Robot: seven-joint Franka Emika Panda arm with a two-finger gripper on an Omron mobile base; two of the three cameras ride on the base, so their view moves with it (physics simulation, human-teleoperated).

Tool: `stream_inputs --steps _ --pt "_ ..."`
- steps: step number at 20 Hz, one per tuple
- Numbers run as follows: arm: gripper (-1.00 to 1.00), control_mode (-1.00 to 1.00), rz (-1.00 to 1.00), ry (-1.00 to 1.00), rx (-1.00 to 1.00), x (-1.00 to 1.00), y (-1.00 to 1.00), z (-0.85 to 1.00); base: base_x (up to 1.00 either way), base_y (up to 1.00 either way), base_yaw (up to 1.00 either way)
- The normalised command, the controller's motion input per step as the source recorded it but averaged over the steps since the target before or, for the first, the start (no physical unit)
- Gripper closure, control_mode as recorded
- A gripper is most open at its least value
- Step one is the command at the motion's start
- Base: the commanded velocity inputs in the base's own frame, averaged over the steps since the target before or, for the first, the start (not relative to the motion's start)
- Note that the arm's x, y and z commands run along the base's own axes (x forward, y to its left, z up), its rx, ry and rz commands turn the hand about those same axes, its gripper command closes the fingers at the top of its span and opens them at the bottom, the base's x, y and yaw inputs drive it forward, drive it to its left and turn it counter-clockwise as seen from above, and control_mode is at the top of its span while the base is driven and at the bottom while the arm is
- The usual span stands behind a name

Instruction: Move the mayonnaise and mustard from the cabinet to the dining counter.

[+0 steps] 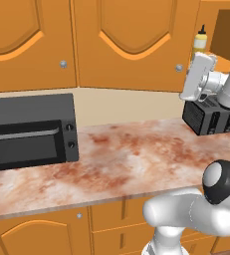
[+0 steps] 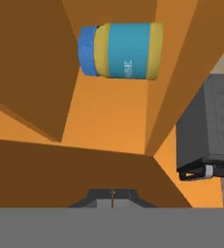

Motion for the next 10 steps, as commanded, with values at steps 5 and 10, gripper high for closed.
stream_inputs --steps 5,10 --pt "1.0 -1.0 0.24 -0.15 0.0 -0.95 0.37 0.18 0.0 0.0 0.0" --pt "1.0 -1.0 0.21 -0.25 -0.01 -1.0 0.64 0.2 0.0 0.0 0.0"
